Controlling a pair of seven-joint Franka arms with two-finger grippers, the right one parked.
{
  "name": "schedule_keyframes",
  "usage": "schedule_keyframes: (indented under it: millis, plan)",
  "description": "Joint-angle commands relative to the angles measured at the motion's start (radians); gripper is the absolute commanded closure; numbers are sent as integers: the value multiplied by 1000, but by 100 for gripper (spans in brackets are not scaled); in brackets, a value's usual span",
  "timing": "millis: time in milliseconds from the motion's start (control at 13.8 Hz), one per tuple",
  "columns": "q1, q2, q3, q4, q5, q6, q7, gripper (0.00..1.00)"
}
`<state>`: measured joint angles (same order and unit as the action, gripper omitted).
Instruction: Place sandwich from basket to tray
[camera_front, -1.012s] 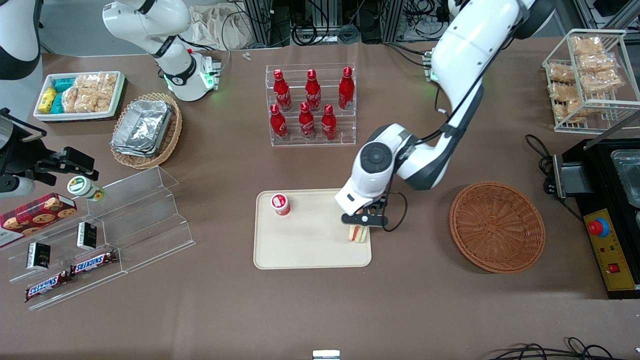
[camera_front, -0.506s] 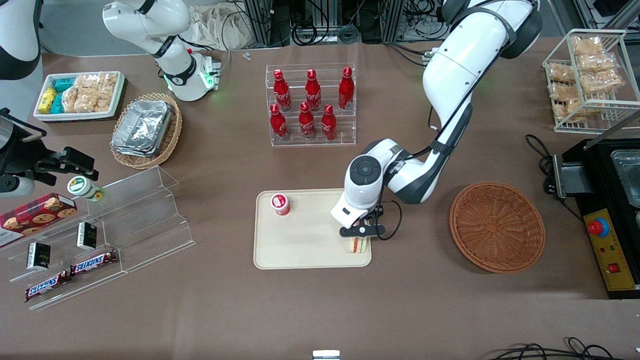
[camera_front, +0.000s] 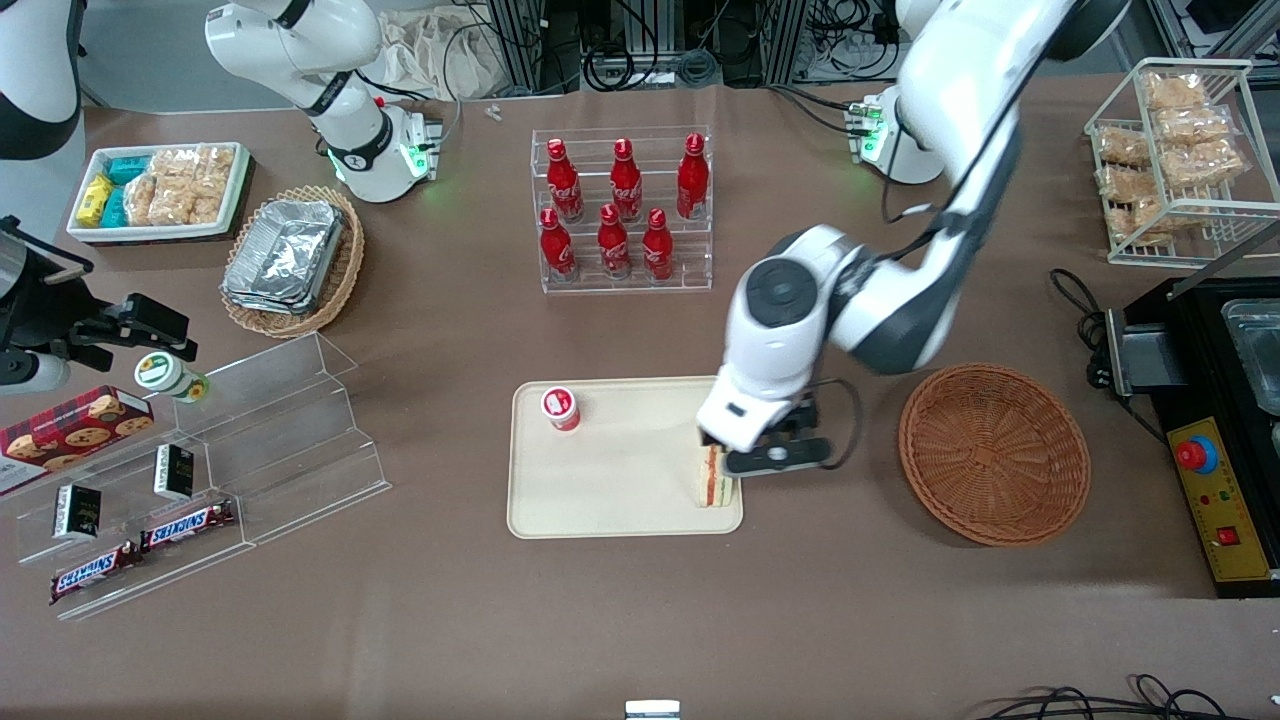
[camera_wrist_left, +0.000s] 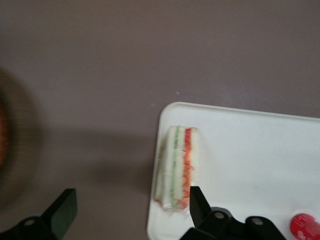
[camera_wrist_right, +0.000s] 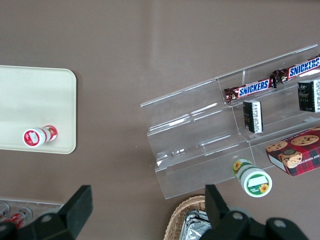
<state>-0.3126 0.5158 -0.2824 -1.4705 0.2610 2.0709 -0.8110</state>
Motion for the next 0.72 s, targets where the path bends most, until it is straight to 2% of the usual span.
schedule_keyframes:
  millis: [0,289,434,651]
  plan:
    - [111,-121,-18,-37,-133,-133,216,0]
    - [258,-239,-17,-43,-158,-305,409,0]
    - [338,-289,-17,-39,-222,-385,531,0]
    - [394,-364,-14,-13,-247,-492,566,0]
